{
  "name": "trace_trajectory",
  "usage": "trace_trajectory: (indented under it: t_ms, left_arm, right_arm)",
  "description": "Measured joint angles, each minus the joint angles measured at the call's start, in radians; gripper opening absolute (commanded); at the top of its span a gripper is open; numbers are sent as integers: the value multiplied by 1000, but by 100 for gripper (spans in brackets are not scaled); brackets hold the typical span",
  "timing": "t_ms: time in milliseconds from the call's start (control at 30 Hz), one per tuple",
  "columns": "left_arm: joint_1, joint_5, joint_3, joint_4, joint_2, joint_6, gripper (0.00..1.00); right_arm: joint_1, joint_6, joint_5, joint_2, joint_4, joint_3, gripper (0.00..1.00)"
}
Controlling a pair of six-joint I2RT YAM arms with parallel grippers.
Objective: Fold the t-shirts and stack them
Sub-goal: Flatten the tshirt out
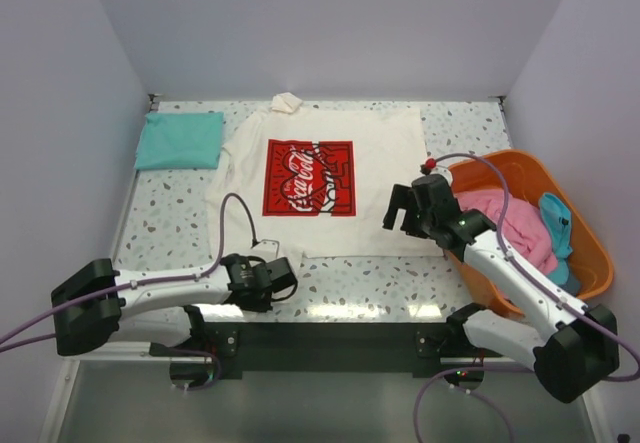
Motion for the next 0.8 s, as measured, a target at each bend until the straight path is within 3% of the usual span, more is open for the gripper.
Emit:
trace_trajectory:
  t_ms: [33,233,433,633,800]
  left_arm:
    - [0,-4,1,-6,0,0,1]
    - [0,-15,29,-43,24,-11,0]
    - [18,-83,140,-181,52,-43,0]
    - [164,-161,191,-281,19,-103,0]
    - [266,-233,191,-346,-67,-187,0]
  right_arm:
    - [0,7,-2,-16,-2,-6,99]
    - [1,71,-2,-122,-46,-87,99]
    - [63,147,1,-158,-61,-169,99]
    - [161,275,64,-111,-71,-218,99]
    - [173,381,119,-127,-81,-235,99]
